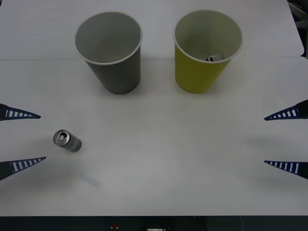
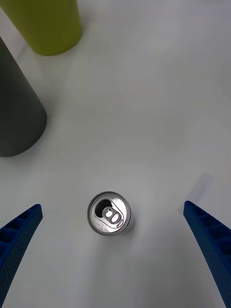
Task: Put the can into the green bin and the plastic bottle into the gray bin
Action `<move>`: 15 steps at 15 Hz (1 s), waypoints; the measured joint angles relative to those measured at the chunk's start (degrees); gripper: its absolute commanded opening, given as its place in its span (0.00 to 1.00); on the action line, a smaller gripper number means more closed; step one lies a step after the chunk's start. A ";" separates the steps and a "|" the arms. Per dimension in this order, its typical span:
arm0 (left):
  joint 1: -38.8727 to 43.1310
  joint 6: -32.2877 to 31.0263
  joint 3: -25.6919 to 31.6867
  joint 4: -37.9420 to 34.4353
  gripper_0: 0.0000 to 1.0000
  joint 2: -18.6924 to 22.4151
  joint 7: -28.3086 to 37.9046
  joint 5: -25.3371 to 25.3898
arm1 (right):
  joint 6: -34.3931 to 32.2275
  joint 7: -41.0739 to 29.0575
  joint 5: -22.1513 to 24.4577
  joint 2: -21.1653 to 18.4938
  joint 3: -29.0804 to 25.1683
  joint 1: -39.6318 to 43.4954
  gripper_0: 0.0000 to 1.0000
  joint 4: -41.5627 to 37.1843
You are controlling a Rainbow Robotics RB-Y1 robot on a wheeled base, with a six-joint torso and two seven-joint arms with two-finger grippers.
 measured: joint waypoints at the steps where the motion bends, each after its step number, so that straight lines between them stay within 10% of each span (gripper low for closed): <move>1: 0.41 -0.01 0.00 1.02 1.00 0.00 -0.39 1.35 | 0.00 0.00 0.00 0.00 0.00 0.00 1.00 0.00; 10: -2.52 -6.93 0.02 17.45 1.00 0.51 -10.14 8.62 | 0.00 0.00 0.00 0.00 0.00 0.00 1.00 0.00; 15: -10.58 -9.77 -9.41 30.47 1.00 1.04 -17.39 14.58 | 0.00 0.00 0.00 0.00 0.00 0.00 1.00 0.00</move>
